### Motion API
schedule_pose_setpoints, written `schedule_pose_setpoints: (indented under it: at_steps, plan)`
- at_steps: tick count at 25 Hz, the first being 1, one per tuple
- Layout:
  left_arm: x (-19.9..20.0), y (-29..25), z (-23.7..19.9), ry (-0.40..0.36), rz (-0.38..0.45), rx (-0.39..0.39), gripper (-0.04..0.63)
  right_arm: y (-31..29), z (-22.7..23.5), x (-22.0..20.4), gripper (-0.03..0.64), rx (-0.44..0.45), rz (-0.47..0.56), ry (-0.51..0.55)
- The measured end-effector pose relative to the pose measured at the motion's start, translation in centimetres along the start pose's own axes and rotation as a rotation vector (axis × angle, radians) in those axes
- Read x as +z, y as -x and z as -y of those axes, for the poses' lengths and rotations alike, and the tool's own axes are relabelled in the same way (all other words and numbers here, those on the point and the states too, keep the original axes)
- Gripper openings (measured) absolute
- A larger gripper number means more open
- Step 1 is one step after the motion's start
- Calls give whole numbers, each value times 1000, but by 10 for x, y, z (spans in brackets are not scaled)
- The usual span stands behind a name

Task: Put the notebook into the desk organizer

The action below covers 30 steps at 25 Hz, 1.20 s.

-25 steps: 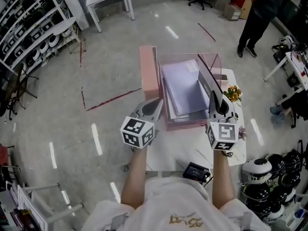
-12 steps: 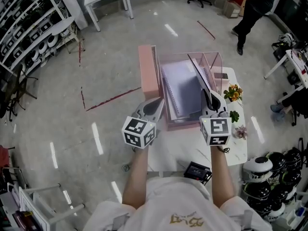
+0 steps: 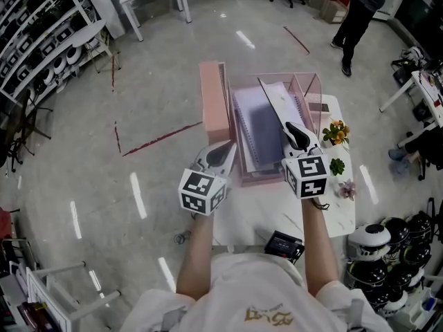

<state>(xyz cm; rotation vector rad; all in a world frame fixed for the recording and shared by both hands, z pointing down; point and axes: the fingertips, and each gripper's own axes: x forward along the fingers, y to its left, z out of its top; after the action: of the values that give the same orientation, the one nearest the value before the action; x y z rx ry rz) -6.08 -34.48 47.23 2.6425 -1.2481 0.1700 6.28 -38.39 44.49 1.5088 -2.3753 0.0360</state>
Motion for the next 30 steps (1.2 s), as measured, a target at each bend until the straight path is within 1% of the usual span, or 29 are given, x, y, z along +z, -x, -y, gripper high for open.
schedule_pose_setpoints:
  at_steps: [2,4,8,12,18,22,27,30]
  plan:
    - [-2,-1,0,8,-4,-6,17,-5,-7,-4,66,43,-39,6]
    - [-3,-2,2,17,-6,-10,17,-8,-11,-9,72,91,-66,-27]
    - [-5,-2,0,26,-8,-8,15,-9,-11,-10,86,123,-59,-68]
    - [-5,-1,-8,41,1,3,17,-14,-19,-13,141,196,-92,-85]
    - [-8,-2,-6,53,-10,-4,17,-15,-31,-16,245,287,-135,-99]
    - [-9,-1,-6,64,-17,-10,17,-14,-42,-18,300,344,-153,-80]
    - [-10,0,-8,69,-19,-5,17,-12,-50,-18,369,412,-163,-82]
    - [-9,2,-12,63,-9,17,17,-11,-57,-20,406,443,-165,-43]
